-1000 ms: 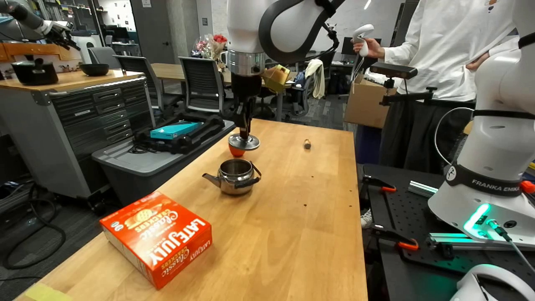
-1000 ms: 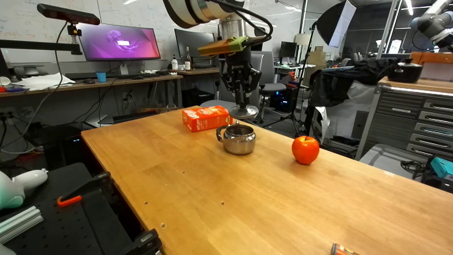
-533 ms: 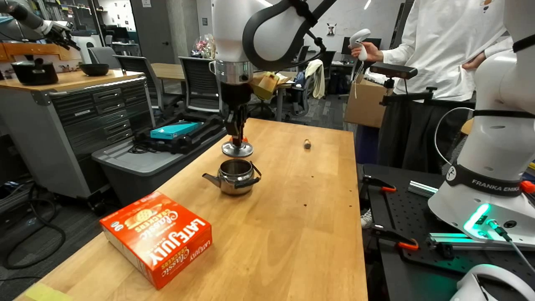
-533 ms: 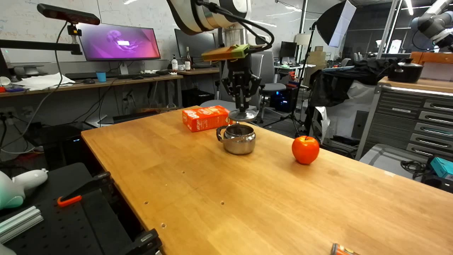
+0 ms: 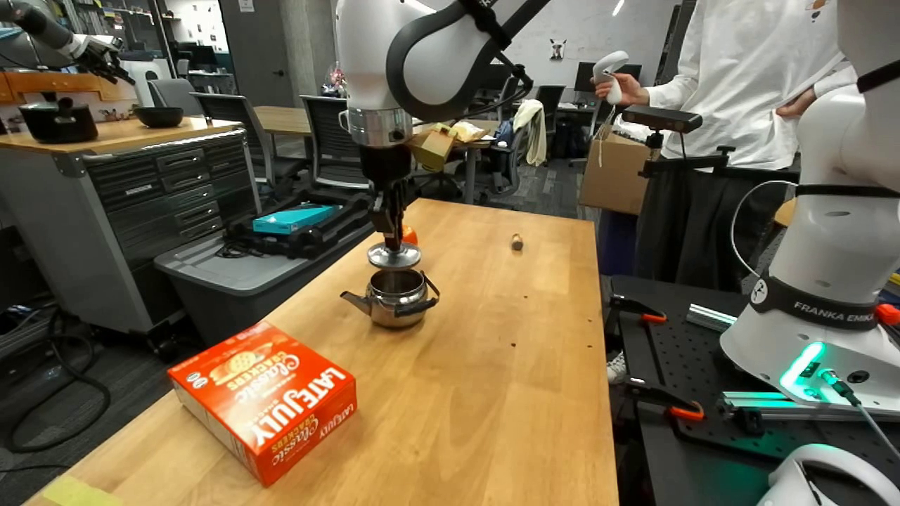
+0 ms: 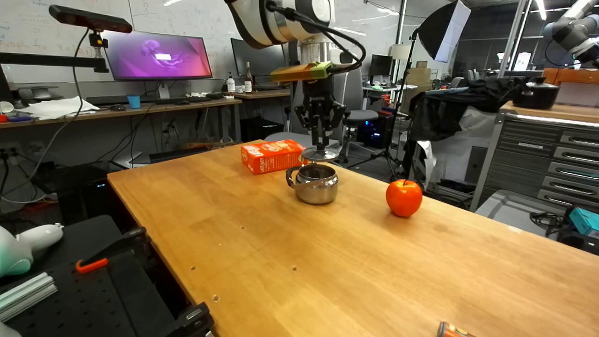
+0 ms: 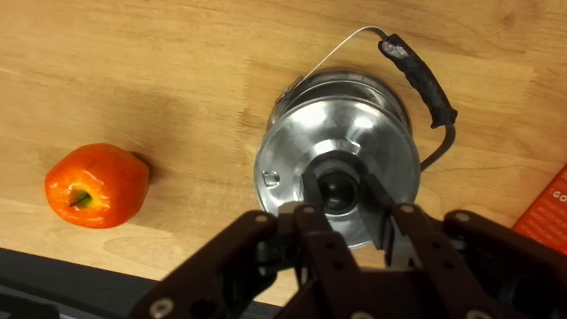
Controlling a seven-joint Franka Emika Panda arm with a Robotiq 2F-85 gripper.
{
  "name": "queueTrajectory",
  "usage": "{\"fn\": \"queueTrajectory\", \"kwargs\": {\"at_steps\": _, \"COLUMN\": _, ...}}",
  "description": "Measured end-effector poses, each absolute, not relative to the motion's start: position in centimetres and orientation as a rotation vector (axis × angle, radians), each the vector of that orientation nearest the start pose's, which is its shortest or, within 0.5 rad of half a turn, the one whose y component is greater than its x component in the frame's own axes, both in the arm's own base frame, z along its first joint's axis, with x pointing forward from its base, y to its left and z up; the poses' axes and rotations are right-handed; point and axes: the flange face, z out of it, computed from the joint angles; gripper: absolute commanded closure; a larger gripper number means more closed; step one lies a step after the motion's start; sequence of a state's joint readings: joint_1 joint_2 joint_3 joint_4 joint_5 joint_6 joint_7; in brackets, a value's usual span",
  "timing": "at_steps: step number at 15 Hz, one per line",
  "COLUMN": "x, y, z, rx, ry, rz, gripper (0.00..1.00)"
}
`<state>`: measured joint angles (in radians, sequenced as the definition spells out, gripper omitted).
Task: Pick up the lid from the table and put it on the kettle.
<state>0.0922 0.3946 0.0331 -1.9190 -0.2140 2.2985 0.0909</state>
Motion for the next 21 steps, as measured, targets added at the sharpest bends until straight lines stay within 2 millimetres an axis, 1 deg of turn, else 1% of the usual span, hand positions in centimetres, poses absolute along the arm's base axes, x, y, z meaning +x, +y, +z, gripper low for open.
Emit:
{"fn": "queueTrajectory", "kwargs": {"at_steps": 6, "x": 62.1, "y": 7.1, "z": 28.4, "rx": -3.27, "ry": -0.294, "rz": 0.002, "gripper": 0.93}}
{"fn": "queueTrajectory", "kwargs": {"at_steps": 10, "x": 61.9, "y": 6.9, "z": 27.9, "rx": -3.27, "ry": -0.29, "rz": 0.012, "gripper": 0.93}}
{"fn": "queueTrajectory", "kwargs": {"at_steps": 15, "x": 61.4, "y": 6.6, "z": 26.2, "rx": -3.264, "ry": -0.29, "rz": 0.009, "gripper": 0.93}}
{"fn": "queueTrajectory", "kwargs": {"at_steps": 19, "x": 60.9, "y": 6.9, "z": 24.7, "rx": -3.251, "ry": -0.302, "rz": -0.021, "gripper": 0.93}}
{"fn": "queueTrajectory", "kwargs": {"at_steps": 21, "x": 60.8, "y": 7.1, "z": 24.3, "rx": -3.244, "ry": -0.309, "rz": -0.034, "gripper": 0.93}}
